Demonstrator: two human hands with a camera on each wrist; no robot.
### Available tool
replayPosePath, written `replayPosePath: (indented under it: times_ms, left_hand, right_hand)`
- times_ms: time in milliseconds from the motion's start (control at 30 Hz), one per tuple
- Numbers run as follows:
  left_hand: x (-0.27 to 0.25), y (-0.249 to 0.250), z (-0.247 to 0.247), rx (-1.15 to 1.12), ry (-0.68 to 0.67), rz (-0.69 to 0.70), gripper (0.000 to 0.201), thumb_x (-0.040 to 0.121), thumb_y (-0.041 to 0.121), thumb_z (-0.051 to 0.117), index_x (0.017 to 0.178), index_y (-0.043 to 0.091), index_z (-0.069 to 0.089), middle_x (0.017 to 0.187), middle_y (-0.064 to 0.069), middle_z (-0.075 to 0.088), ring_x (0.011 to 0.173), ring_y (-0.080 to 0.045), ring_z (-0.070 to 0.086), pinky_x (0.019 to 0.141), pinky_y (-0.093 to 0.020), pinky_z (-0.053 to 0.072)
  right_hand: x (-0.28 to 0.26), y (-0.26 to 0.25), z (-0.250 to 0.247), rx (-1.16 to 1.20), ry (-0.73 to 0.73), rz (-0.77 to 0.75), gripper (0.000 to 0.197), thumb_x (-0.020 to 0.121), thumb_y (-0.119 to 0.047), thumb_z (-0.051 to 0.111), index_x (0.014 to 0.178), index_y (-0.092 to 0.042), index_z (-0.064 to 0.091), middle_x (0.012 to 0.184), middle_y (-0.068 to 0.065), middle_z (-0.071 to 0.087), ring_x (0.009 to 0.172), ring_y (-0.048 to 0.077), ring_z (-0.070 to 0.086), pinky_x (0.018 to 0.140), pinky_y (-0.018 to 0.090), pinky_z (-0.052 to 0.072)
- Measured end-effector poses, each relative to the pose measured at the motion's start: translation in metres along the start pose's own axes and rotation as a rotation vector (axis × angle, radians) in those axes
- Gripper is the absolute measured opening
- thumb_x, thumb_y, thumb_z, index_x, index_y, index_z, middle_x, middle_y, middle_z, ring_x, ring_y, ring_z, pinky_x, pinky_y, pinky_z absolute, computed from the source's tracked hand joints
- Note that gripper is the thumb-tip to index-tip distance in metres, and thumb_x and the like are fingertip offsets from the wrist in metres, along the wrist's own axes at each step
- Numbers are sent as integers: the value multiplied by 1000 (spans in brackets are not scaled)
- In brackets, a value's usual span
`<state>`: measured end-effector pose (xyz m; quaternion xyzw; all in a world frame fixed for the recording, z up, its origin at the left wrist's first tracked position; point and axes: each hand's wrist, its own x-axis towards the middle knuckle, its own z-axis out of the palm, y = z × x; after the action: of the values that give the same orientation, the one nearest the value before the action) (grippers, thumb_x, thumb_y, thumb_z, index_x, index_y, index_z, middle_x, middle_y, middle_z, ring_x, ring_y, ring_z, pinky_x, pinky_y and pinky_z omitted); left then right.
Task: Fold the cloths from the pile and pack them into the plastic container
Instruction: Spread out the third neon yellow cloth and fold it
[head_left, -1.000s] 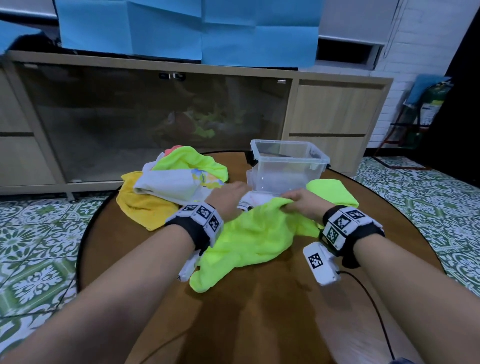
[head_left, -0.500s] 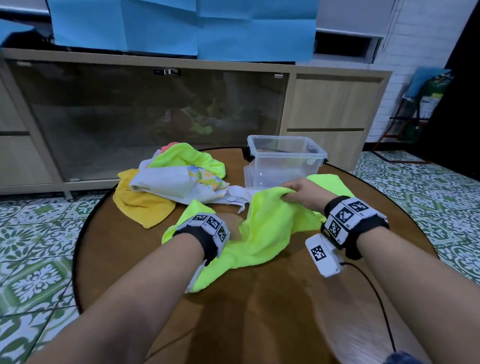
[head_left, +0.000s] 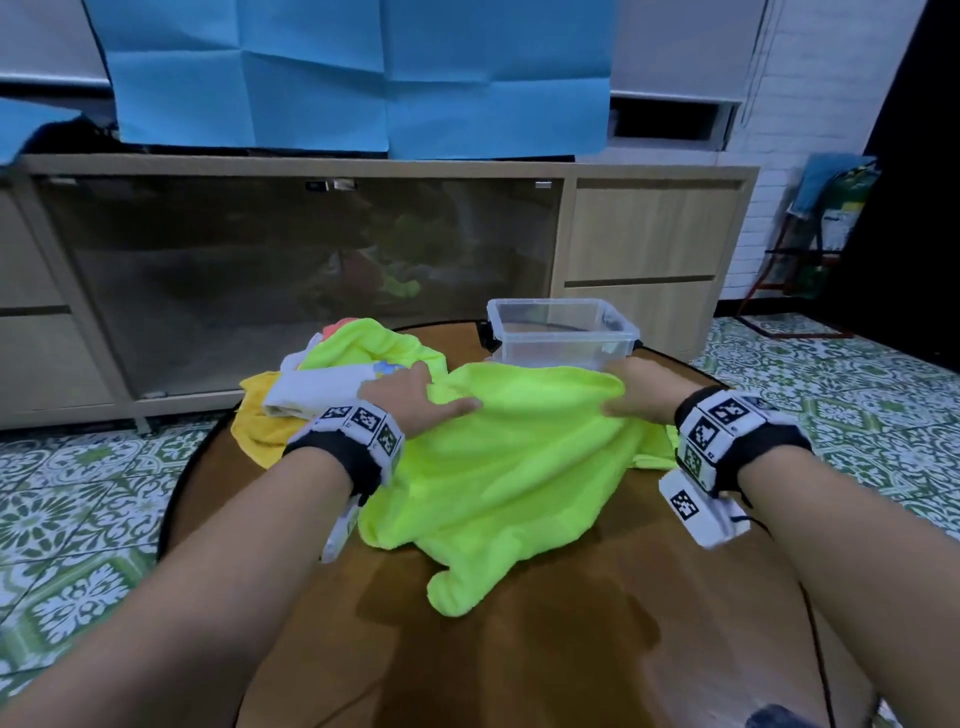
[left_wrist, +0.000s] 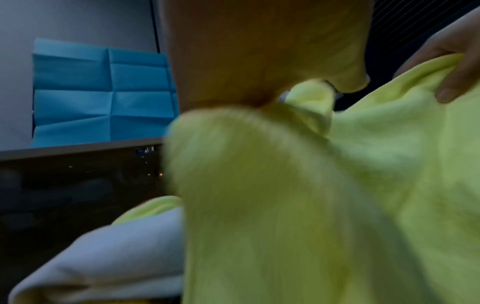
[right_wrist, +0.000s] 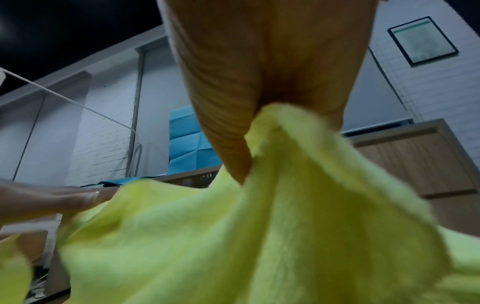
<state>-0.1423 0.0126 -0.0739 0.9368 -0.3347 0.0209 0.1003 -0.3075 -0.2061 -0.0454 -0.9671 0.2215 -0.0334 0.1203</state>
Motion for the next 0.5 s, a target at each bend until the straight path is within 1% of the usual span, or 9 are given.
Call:
replayPosePath:
  times_ms: [100, 133, 200, 233, 300, 367, 400, 433, 500]
  left_hand:
    - [-3, 5, -22, 127, 27, -18, 95, 68, 85, 40, 130, 13, 38, 111, -6, 59, 92, -23, 60, 67, -30, 47]
    - [-5, 7, -30, 172, 52, -45, 93, 70, 83, 41, 131, 13, 37, 108, -6, 59, 92, -23, 60, 64, -29, 45]
    - [-8, 11, -46, 197, 93, -95, 78, 84, 72, 35, 131, 10, 38, 104, -7, 61, 93, -25, 60, 57, -27, 37]
    - [-9, 12, -54, 163, 109, -108, 68, 91, 64, 31, 131, 9, 39, 108, -9, 62, 97, -27, 60, 58, -28, 36]
    - [-9, 10, -70, 52, 170, -119, 52, 97, 48, 29, 127, 7, 41, 117, -14, 60, 105, -31, 59, 70, -32, 40]
    - [-14, 7, -91, -27, 260, -120, 36, 97, 33, 34, 121, 8, 47, 117, -16, 60, 104, -34, 59, 76, -35, 41]
    - [-16, 5, -103, -27, 292, -128, 32, 96, 28, 36, 118, 10, 51, 116, -17, 61, 104, -34, 59, 77, -35, 41]
    - [-18, 4, -116, -7, 312, -140, 30, 95, 24, 38, 115, 11, 56, 115, -17, 62, 103, -34, 59, 77, -35, 42]
    - [-24, 3, -140, 73, 346, -185, 30, 94, 18, 40, 111, 10, 63, 114, -15, 63, 103, -32, 61, 77, -33, 42]
  right_hand:
    - [-3, -8, -27, -74, 105, 41, 42, 89, -11, 57, 129, -3, 49, 129, 17, 53, 115, 30, 52, 82, 28, 41]
    - [-5, -11, -37, -79, 146, 70, 39, 89, -11, 57, 126, -2, 51, 125, 19, 55, 112, 31, 54, 80, 29, 42]
    - [-10, -17, -55, -78, 208, 117, 32, 89, -14, 58, 117, 2, 56, 116, 21, 59, 104, 31, 58, 72, 29, 40]
    - [-12, -19, -64, -75, 234, 130, 30, 90, -14, 57, 114, 3, 57, 113, 21, 60, 101, 32, 58, 69, 28, 39]
    - [-18, -22, -80, -70, 276, 154, 24, 91, -12, 55, 108, 4, 56, 107, 20, 59, 93, 32, 57, 67, 28, 37]
    - [-25, -23, -97, -67, 325, 148, 16, 90, -9, 53, 101, 3, 57, 100, 20, 60, 82, 28, 54, 62, 27, 38]
    - [-29, -22, -105, -65, 355, 143, 14, 90, -6, 52, 99, 2, 58, 99, 19, 61, 81, 27, 55, 60, 26, 39]
    - [-34, -22, -114, -63, 389, 138, 17, 89, -3, 51, 102, 2, 59, 101, 20, 62, 83, 29, 57, 62, 27, 41]
    - [-45, -25, -129, -73, 444, 143, 27, 88, 3, 48, 111, 3, 62, 108, 22, 63, 94, 35, 60, 72, 32, 45]
